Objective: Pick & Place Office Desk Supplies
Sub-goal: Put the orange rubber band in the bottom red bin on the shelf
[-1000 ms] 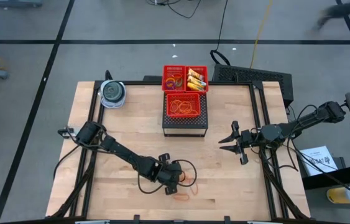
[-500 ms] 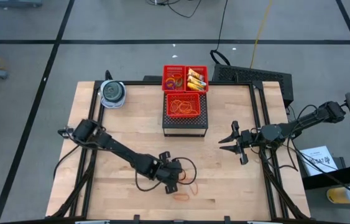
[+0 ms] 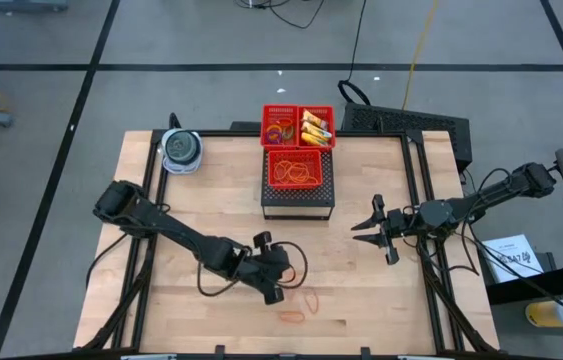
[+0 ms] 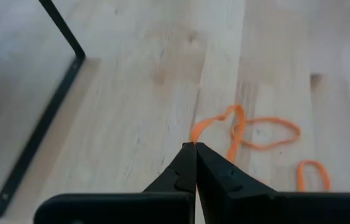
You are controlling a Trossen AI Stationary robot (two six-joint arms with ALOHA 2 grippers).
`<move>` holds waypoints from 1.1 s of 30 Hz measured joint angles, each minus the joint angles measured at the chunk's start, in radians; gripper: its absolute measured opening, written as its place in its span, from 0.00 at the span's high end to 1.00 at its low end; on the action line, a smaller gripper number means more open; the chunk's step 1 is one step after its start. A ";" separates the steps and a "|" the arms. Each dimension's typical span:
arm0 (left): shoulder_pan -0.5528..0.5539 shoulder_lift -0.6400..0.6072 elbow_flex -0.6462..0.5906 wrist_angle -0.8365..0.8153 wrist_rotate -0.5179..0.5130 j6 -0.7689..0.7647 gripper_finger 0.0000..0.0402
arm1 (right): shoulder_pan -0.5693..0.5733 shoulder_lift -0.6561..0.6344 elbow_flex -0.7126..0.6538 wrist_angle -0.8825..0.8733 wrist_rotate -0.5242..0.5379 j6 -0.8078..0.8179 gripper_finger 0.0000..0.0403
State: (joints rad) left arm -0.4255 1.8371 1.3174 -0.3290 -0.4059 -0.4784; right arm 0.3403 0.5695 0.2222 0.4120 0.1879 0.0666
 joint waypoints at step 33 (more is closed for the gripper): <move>0.113 -0.188 -0.092 0.474 0.197 0.335 0.99 | 0.000 0.000 0.000 0.002 -0.004 0.000 0.78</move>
State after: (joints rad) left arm -0.3130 1.6493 1.2253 0.1453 -0.2092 -0.1438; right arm 0.3405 0.5700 0.2222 0.4141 0.1842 0.0666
